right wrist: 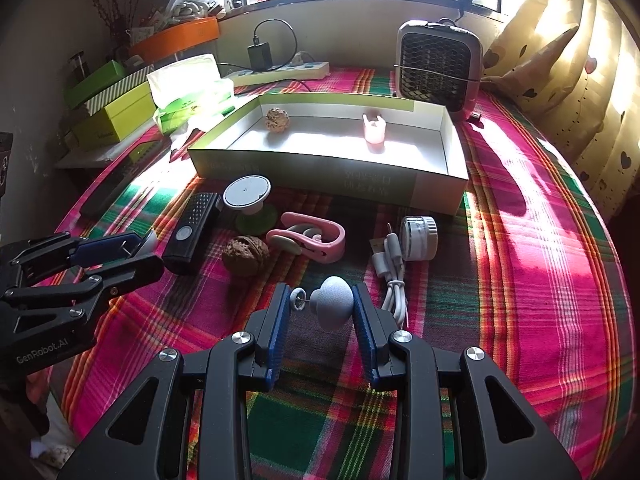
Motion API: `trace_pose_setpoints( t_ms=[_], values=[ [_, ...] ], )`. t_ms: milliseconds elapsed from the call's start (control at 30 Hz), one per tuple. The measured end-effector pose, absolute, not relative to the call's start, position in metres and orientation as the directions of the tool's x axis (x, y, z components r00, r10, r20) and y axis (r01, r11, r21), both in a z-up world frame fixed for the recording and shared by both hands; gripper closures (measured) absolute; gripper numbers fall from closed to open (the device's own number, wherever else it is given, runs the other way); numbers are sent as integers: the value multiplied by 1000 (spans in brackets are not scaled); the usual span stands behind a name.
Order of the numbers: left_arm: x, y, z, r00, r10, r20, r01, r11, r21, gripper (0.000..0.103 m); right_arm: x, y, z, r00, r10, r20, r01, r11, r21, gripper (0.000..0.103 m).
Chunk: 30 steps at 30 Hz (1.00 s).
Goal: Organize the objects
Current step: 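Carry the black remote with the left tool while the right tool carries the white ball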
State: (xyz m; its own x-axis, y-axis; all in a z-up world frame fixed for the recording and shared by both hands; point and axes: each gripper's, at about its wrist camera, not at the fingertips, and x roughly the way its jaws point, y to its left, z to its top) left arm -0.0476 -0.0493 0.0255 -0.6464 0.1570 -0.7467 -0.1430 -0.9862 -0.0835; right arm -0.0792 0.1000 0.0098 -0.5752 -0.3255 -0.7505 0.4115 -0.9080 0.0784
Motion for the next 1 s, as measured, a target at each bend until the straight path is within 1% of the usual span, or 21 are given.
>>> trace_pose_setpoints(
  t_ms=[433,733,1000],
  values=[
    [-57,-46,41,-665,180,-725,-159,-982,-98,66,-85,106,27,-613,-323,-721,399,-914,70,70],
    [-79,-43,52,-668,204,-716,-177,-978,-113,66,-102,112,42,-635,-320,-703,386,-920,69,70],
    [-101,-39,60,-680,208,-703,-198,-975,-96,66,-124,112,51,-648,-306,-698,381,-923,51,70]
  ],
)
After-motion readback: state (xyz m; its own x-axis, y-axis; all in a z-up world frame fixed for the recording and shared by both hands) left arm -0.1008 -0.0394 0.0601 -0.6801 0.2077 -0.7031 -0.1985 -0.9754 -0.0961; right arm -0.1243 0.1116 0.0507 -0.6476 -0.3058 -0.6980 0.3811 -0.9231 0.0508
